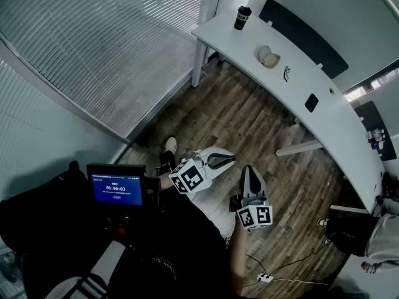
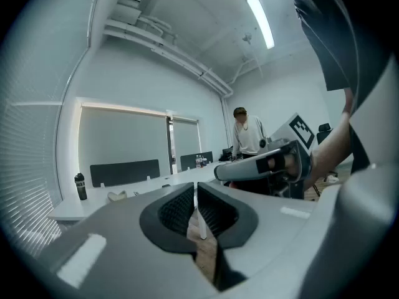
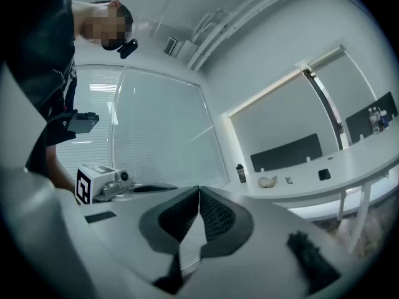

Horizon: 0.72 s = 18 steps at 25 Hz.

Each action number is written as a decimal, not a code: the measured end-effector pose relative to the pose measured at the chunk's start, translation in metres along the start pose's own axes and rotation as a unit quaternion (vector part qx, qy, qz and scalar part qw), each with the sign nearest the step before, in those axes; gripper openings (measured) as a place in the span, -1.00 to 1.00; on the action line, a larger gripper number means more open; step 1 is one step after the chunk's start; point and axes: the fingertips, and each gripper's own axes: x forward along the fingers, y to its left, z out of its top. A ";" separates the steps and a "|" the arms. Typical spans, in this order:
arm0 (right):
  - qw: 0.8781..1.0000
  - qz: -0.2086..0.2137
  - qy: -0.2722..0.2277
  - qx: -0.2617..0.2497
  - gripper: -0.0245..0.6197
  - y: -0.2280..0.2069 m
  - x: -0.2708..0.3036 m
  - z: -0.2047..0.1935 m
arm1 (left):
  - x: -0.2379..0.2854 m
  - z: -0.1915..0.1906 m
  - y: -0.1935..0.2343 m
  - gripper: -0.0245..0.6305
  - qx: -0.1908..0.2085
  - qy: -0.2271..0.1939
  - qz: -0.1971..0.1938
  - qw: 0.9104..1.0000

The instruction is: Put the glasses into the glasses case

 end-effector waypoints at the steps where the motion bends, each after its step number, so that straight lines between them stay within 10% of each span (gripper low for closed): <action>1: 1.000 0.000 0.000 -0.006 -0.90 0.000 0.002 0.001 | 0.000 0.003 0.002 -0.89 0.002 -0.002 0.001 1.000; 18: 1.000 -0.007 -0.003 -0.008 -0.90 -0.018 0.044 0.028 | 0.006 0.023 0.054 -0.88 0.006 0.004 0.042 0.999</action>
